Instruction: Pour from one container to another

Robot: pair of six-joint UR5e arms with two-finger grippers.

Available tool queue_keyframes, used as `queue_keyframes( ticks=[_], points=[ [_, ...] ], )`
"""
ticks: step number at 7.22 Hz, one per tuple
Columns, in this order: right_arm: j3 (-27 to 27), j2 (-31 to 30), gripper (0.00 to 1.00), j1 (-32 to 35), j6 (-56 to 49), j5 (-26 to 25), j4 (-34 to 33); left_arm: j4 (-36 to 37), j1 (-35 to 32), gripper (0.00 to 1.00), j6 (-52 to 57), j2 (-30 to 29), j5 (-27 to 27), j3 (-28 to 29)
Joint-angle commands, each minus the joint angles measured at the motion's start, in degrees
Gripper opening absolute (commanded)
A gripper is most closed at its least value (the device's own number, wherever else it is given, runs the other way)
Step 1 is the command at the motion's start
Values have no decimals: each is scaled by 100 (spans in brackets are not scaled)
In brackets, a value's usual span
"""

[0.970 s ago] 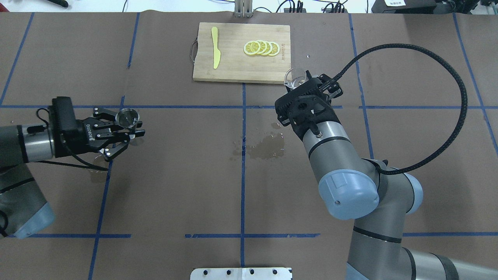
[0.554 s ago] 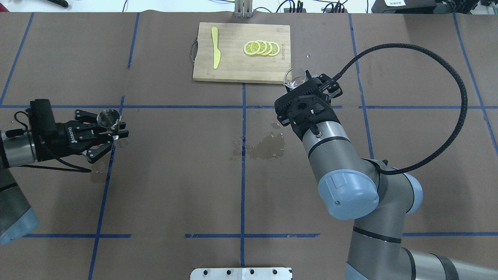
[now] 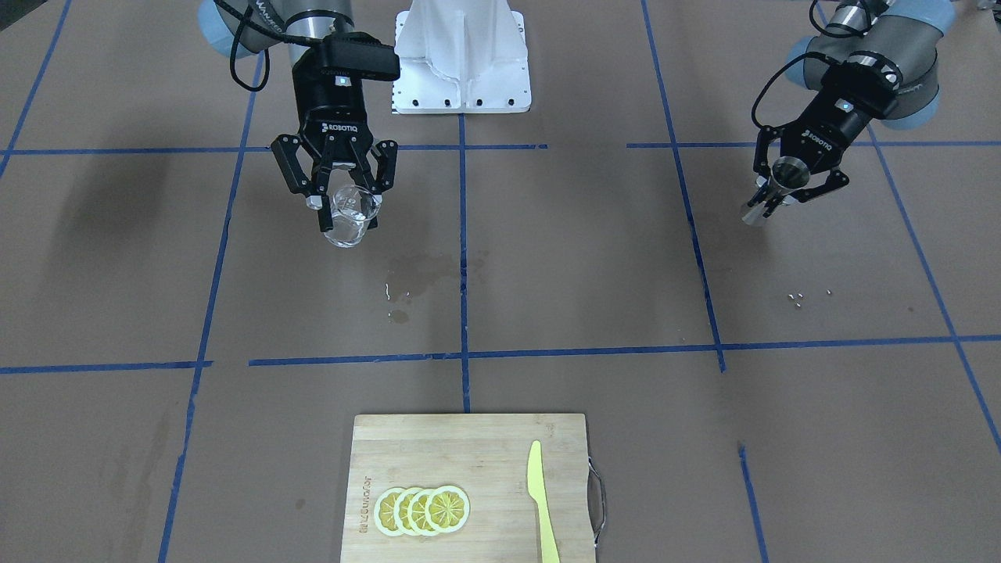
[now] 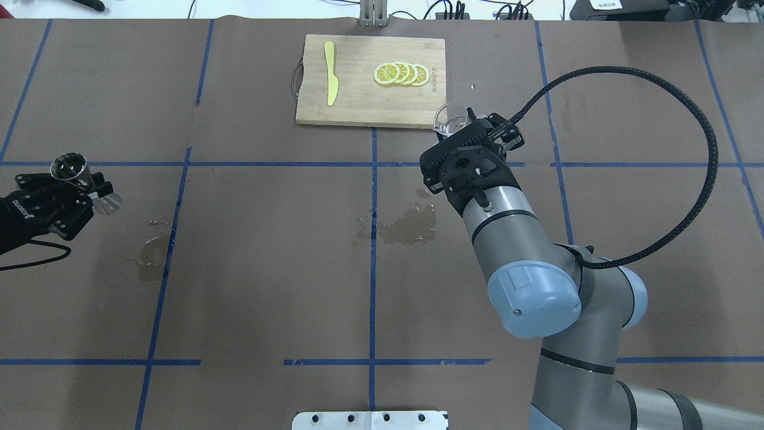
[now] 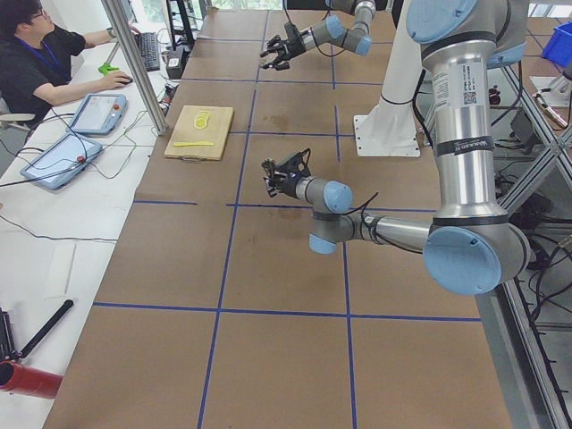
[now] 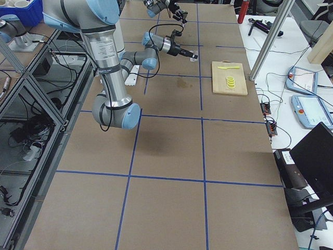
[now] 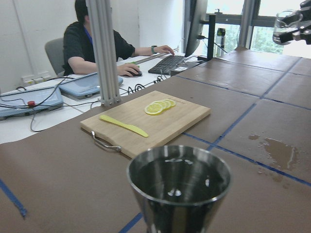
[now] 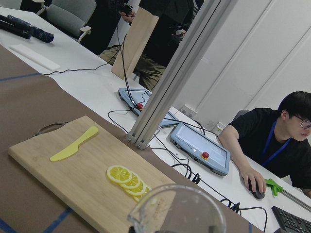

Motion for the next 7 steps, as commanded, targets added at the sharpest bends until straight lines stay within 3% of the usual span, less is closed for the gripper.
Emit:
queue_keyframes(
  ticks=[1,4,7],
  points=[
    [0,3,0,0,-3,0,5,-5,649,0,-432,136,1057,35],
    [0,3,0,0,-3,0,5,47,1837,0,-942,242,2939,210],
    [0,-5,0,0,-3,-9,5,83,2471,0,-1145,233,4093,474]
  ],
)
